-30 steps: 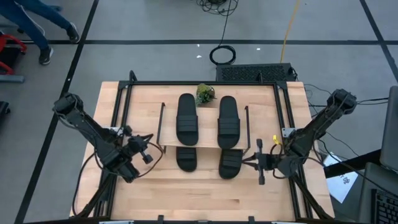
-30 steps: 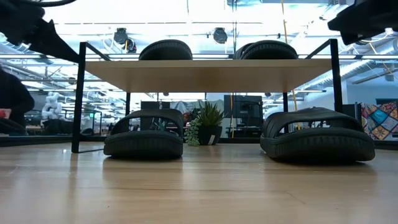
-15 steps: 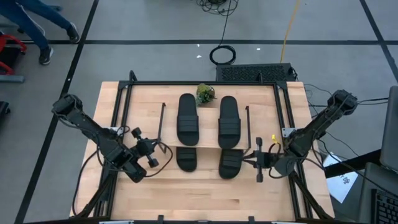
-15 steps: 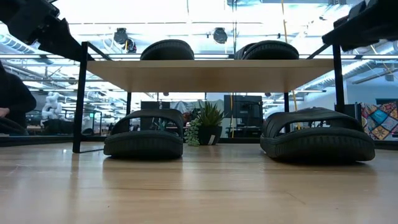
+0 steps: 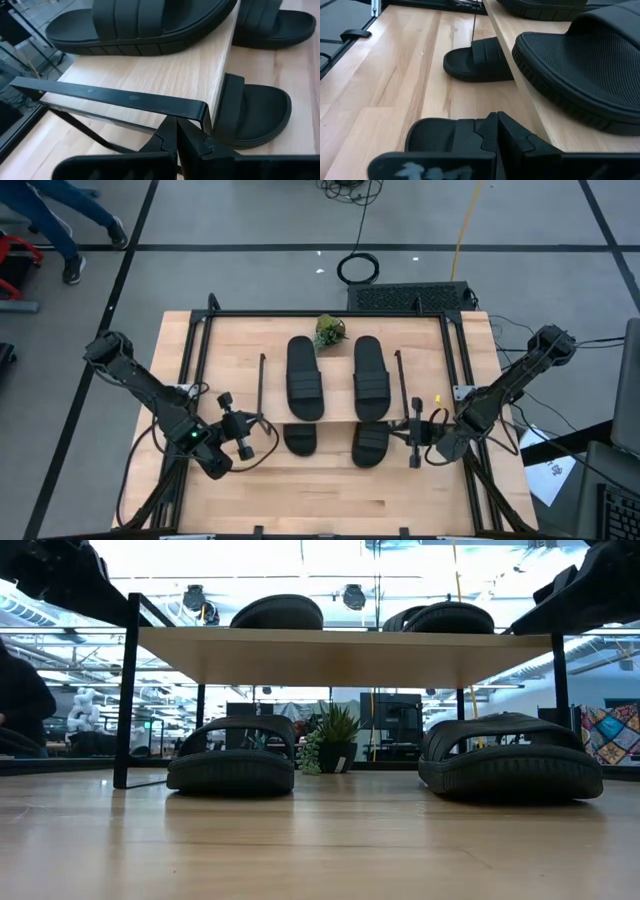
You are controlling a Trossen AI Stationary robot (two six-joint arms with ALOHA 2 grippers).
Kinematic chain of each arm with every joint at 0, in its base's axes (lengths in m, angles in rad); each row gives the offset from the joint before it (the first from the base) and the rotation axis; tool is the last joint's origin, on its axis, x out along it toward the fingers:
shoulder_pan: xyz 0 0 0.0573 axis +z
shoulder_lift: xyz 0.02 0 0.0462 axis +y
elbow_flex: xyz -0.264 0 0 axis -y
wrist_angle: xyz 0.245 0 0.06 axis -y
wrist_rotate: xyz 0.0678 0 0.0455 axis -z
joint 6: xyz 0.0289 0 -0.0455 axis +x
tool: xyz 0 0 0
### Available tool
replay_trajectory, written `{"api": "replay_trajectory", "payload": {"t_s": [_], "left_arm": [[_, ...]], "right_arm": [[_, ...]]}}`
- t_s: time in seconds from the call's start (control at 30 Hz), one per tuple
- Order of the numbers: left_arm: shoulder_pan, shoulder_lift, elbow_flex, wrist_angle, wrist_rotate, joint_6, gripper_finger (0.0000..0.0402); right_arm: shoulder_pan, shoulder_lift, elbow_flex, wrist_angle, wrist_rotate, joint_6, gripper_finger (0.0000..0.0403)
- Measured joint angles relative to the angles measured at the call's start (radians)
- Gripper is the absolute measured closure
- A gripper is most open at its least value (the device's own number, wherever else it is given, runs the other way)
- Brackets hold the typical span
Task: Pick and place slides into the shelf
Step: Adjust the shelf
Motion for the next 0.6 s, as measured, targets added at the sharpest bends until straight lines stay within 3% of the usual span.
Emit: {"api": "replay_trajectory", "payload": {"t_s": [0.37,0.6], "left_arm": [[-0.002,0.000,0.001,-0.033,0.003,-0.043,0.0401],[-0.014,0.001,0.027,-0.168,-0.029,-0.152,0.0401]], "right_arm": [[0.002,0.000,0.000,0.011,-0.001,-0.032,0.0403],[0.012,0.000,0.000,0.112,-0.005,-0.139,0.0403]]}}
